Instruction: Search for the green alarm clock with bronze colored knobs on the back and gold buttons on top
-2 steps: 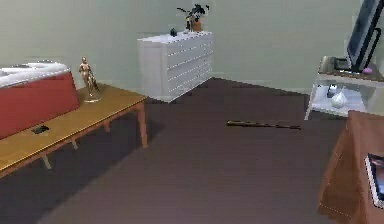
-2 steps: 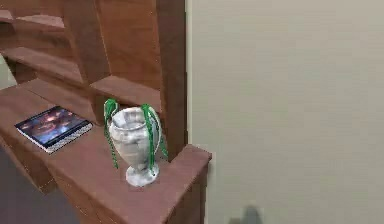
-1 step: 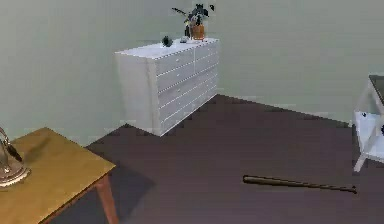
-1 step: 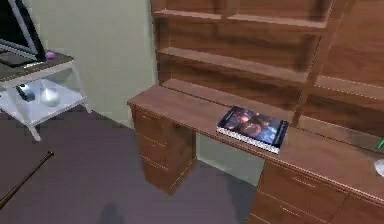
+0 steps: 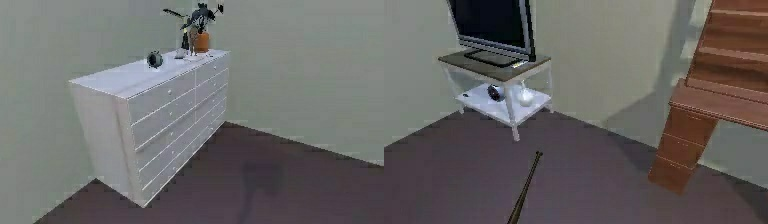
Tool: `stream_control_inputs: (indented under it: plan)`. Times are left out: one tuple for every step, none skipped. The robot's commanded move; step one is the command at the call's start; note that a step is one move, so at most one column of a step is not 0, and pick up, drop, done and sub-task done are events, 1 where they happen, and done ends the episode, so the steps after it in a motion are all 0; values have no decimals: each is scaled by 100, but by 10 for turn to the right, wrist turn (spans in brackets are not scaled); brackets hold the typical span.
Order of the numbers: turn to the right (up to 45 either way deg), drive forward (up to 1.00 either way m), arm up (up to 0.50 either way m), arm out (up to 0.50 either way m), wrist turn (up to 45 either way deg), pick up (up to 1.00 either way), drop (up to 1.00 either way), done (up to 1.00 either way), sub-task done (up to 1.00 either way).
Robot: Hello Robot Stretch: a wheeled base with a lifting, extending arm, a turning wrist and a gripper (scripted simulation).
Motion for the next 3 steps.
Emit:
stream_control_inputs:
  plan:
    - [0,100,0,0,0,0,0,0,0]
    - [-210,0,0,0,0,0,0,0,0]
    - [0,0,0,0,0,0,0,100,0]
